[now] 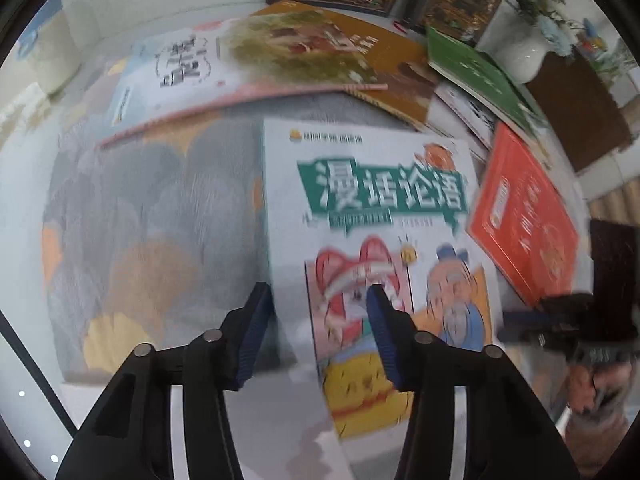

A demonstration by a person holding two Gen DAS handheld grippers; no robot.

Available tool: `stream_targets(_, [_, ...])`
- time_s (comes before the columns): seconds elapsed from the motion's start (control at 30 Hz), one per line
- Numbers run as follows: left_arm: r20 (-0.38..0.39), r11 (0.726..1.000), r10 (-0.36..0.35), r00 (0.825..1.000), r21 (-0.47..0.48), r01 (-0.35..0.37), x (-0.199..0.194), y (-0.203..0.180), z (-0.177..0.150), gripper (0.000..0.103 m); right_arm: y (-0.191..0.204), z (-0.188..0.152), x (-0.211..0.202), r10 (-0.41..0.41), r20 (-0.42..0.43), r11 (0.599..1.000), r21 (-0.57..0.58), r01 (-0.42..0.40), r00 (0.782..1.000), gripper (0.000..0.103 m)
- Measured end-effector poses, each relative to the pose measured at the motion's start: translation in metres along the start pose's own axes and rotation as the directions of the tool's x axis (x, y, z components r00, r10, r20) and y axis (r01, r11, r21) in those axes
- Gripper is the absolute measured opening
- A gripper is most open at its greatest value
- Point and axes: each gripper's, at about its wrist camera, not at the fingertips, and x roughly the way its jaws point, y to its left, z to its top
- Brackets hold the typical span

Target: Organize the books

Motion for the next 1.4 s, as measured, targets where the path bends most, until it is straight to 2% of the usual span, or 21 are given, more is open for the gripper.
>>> stream_targets(0.13, [0.027, 0.994, -0.093, 0.995, -0.063, 0.095, -0.004, 0.022, -0.006, 0.035, -0.008, 0.013, 0.005, 0.051, -0.045, 0.997, 0.063, -0.048, 0.998, 0.011])
stream_targets(0.17, [0.030, 0.994, -0.091, 0.995, -0.059, 0.093, -0.004, 0.023, -0.007, 0.031, -0.010, 0.014, 0.005, 0.053, -0.052, 0.996, 0.067, -0.050, 0.997, 0.011])
stream_targets(0.37, [0.029, 0.996, -0.080, 0.996, -0.041, 0.081, -0.007, 0.020, -0.015, 0.030, -0.021, 0.007, -0.008, 0.098, -0.082, 0.986, 0.143, -0.086, 0.992, 0.017])
stream_targets(0.47, [-0.001, 0.998, -0.068, 0.998, -0.002, 0.068, -0.008, 0.015, -0.019, 0.030, -0.016, 0.006, -0.008, 0.068, -0.069, 0.990, 0.131, -0.058, 0.995, 0.019])
stream_targets(0.53, [-0.006, 0.997, -0.078, 0.997, -0.002, 0.078, -0.007, 0.015, -0.018, 0.030, -0.010, 0.011, -0.004, 0.054, -0.069, 0.989, 0.143, -0.044, 0.996, 0.026])
stream_targets(0.57, [-0.007, 0.996, -0.089, 0.996, -0.016, 0.089, -0.008, 0.018, -0.018, 0.030, -0.005, 0.015, -0.002, 0.053, -0.076, 0.988, 0.147, -0.041, 0.996, 0.037])
stream_targets(0.6, [-0.006, 0.994, -0.101, 0.995, -0.029, 0.101, -0.008, 0.020, -0.018, 0.031, 0.000, 0.018, -0.001, 0.064, -0.094, 0.987, 0.152, -0.050, 0.994, 0.056])
stream_targets(0.63, [-0.003, 0.994, -0.105, 0.995, -0.028, 0.104, -0.008, 0.022, -0.019, 0.031, 0.007, 0.021, 0.000, 0.083, -0.119, 0.987, 0.144, -0.065, 0.989, 0.070])
stream_targets(0.67, [-0.001, 0.994, -0.105, 0.994, -0.023, 0.105, -0.009, 0.021, -0.019, 0.031, 0.013, 0.022, 0.001, 0.093, -0.136, 0.989, 0.126, -0.076, 0.986, 0.098])
stream_targets(0.7, [0.003, 0.994, -0.105, 0.995, -0.018, 0.105, -0.009, 0.021, -0.020, 0.031, 0.020, 0.022, -0.001, 0.074, -0.138, 0.994, 0.093, -0.062, 0.988, 0.103])
stream_targets(0.77, [0.005, 0.995, -0.101, 0.995, -0.013, 0.101, -0.009, 0.019, -0.020, 0.031, 0.029, 0.020, -0.005, -0.049, -0.092, 0.998, 0.027, 0.052, 0.995, 0.103])
stream_targets(0.8, [0.006, 0.995, -0.100, 0.995, -0.011, 0.100, -0.009, 0.019, -0.019, 0.031, 0.027, 0.020, -0.002, -0.041, -0.089, 0.999, 0.031, 0.044, 0.995, 0.103])
stream_targets(0.9, [0.015, 0.992, -0.123, 0.992, -0.021, 0.123, -0.010, 0.023, -0.020, 0.031, 0.020, 0.021, -0.002, 0.060, -0.022, 0.997, 0.058, -0.058, 0.998, 0.102])
stream_targets(0.97, [0.026, 0.987, -0.152, 0.988, -0.049, 0.153, -0.010, 0.027, -0.019, 0.030, 0.031, 0.023, 0.004, 0.035, -0.020, 0.999, -0.026, -0.036, 0.999, 0.097])
stream_targets(1.03, [0.049, 0.981, -0.170, 0.984, -0.086, 0.174, -0.008, 0.032, -0.017, 0.027, 0.041, 0.027, 0.012, 0.002, -0.008, 0.996, -0.088, -0.002, 1.000, 0.097])
stream_targets(1.1, [0.058, 0.983, -0.154, 0.986, -0.092, 0.159, -0.008, 0.032, -0.016, 0.024, 0.044, 0.034, 0.015, -0.001, 0.001, 0.997, -0.083, 0.001, 1.000, 0.101])
stream_targets(1.17, [0.065, 0.983, -0.150, 0.987, -0.098, 0.156, -0.009, 0.032, -0.016, 0.024, 0.040, 0.041, 0.013, 0.033, -0.005, 0.997, -0.067, -0.034, 0.999, 0.098])
stream_targets(1.23, [0.077, 0.977, -0.166, 0.983, -0.120, 0.175, -0.009, 0.035, -0.017, 0.024, 0.035, 0.040, 0.011, 0.032, 0.010, 0.996, -0.081, -0.031, 0.999, 0.086])
stream_targets(1.3, [0.093, 0.969, -0.191, 0.977, -0.144, 0.203, -0.009, 0.042, -0.019, 0.024, 0.025, 0.030, 0.005, 0.010, 0.050, 0.992, -0.129, -0.004, 0.999, 0.061])
stream_targets(1.37, [0.104, 0.956, -0.224, 0.969, -0.169, 0.239, -0.008, 0.048, -0.020, 0.024, 0.014, 0.026, -0.002, 0.023, 0.081, 0.989, -0.147, -0.011, 0.996, 0.046])
stream_targets(1.4, [0.107, 0.954, -0.229, 0.968, -0.172, 0.244, -0.008, 0.049, -0.021, 0.024, 0.009, 0.024, -0.005, 0.033, 0.088, 0.988, -0.151, -0.020, 0.996, 0.042])
